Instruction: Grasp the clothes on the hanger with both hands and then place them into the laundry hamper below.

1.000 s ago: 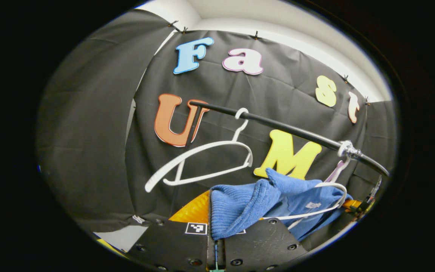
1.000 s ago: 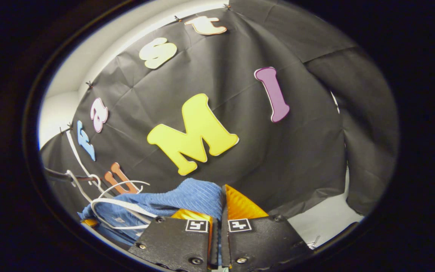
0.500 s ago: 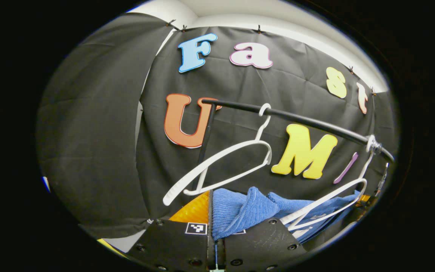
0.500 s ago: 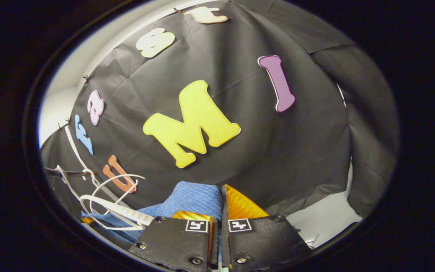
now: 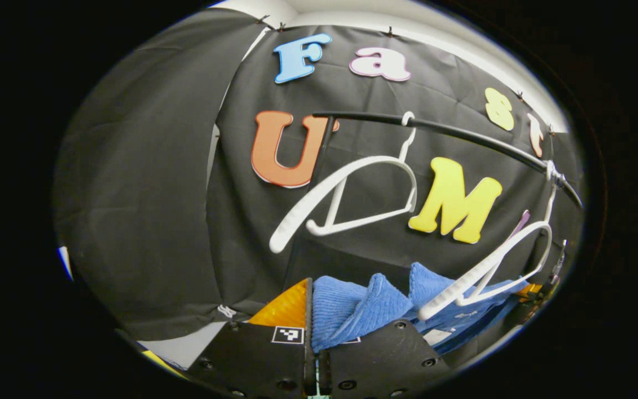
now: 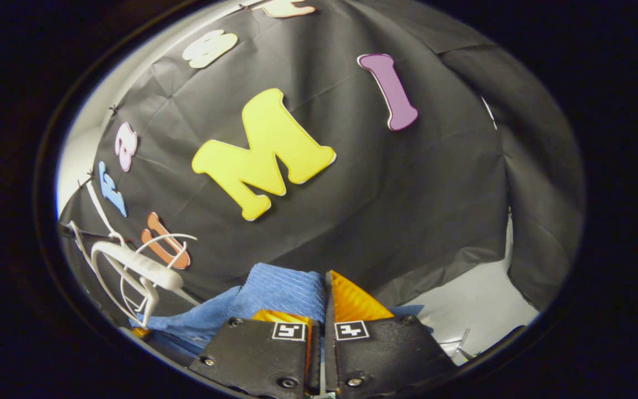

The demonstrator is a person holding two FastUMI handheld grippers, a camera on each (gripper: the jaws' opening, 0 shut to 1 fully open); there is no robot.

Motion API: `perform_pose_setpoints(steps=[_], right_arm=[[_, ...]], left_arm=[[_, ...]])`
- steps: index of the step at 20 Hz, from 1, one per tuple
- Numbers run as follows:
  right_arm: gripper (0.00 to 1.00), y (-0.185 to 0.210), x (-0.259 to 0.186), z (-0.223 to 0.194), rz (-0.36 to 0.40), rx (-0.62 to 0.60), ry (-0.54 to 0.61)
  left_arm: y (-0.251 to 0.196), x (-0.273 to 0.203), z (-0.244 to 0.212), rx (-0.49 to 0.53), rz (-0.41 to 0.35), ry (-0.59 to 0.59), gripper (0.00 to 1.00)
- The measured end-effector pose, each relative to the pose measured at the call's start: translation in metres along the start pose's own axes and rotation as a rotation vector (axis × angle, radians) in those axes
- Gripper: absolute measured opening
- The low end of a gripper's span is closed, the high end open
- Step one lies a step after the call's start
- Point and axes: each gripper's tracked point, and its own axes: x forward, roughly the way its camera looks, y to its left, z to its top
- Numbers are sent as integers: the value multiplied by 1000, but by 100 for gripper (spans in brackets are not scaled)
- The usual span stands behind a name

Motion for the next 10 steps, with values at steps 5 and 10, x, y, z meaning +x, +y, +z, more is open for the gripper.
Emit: perform_pose_setpoints(steps=[5,10], right_arm=[[7,-19,-8,-40,-35,23,62],[7,-29,-26,-80,-41,30,119]], left_arm=[[4,-21,-39,-19,13,34,7],[-5,-37,-91,-12,-9,94,7]])
